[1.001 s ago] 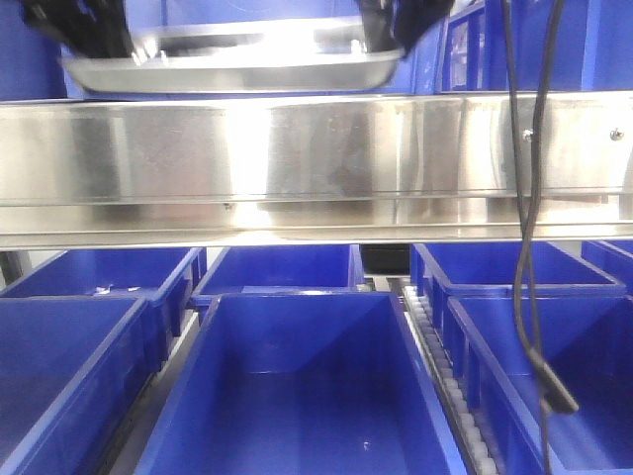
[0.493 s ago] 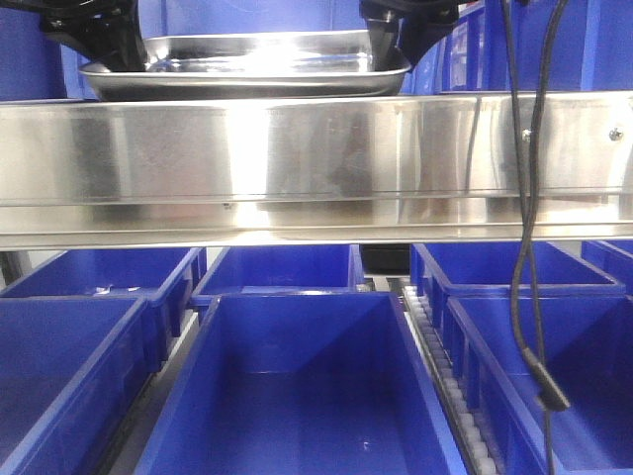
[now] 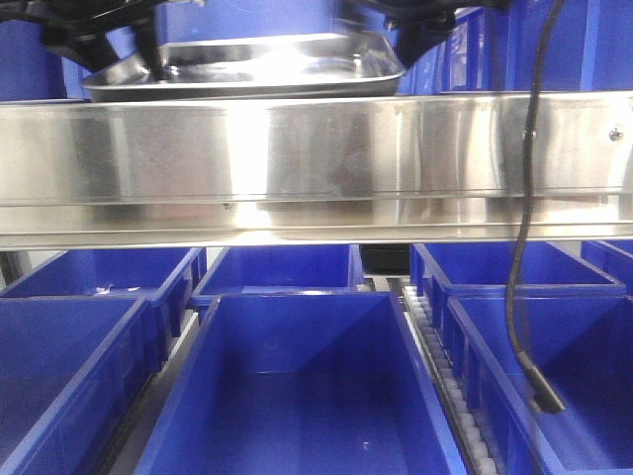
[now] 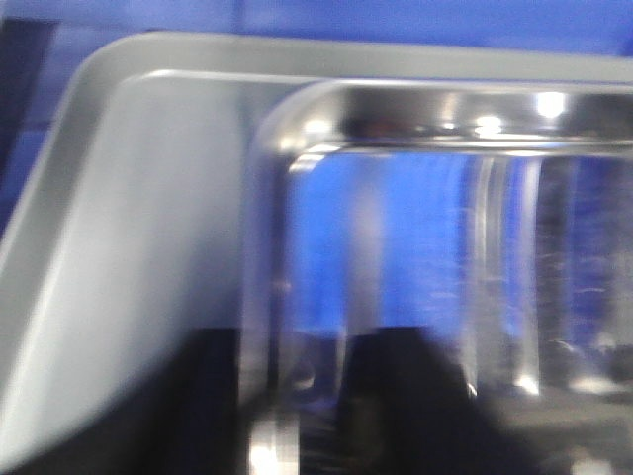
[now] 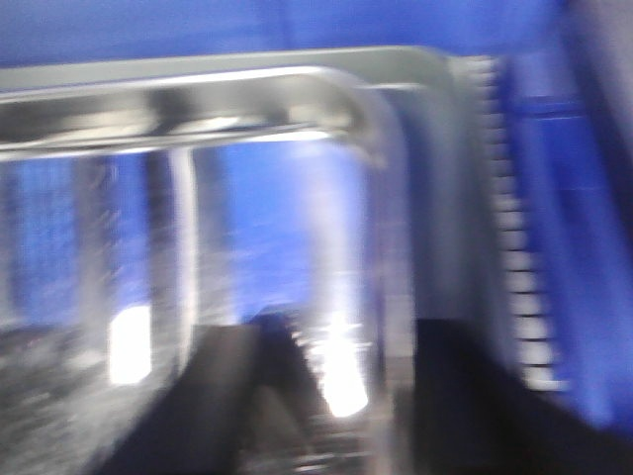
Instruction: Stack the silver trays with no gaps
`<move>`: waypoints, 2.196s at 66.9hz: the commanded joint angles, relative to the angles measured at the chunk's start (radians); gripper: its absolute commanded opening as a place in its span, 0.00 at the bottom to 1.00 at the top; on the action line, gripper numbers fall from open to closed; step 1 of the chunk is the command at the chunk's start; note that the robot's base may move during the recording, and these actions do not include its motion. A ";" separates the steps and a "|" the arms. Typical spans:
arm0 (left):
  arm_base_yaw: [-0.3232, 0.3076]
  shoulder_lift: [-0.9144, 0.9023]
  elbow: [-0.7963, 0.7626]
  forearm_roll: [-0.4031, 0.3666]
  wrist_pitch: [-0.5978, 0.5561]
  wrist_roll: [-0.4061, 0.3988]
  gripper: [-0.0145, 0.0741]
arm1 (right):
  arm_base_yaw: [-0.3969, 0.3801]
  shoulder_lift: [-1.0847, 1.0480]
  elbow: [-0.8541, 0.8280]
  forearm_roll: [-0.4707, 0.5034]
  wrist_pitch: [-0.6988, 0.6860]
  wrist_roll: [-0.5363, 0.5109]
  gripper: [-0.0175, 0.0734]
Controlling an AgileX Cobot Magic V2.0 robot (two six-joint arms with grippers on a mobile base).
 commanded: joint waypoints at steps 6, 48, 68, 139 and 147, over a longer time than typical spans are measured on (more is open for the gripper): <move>0.025 -0.003 -0.013 -0.025 -0.030 -0.027 0.52 | -0.012 -0.006 -0.017 0.003 -0.035 -0.007 0.55; 0.047 -0.092 -0.014 -0.030 0.035 -0.025 0.15 | -0.025 -0.091 -0.017 0.002 -0.023 -0.048 0.16; 0.031 -0.248 -0.014 -0.037 0.044 -0.025 0.16 | -0.016 -0.218 -0.017 0.002 -0.034 -0.092 0.17; -0.067 -1.076 0.794 0.145 -0.606 -0.023 0.16 | 0.017 -1.033 0.806 -0.083 -0.584 -0.279 0.17; -0.067 -1.142 0.829 0.147 -0.603 -0.023 0.16 | 0.017 -1.126 0.854 -0.083 -0.560 -0.279 0.17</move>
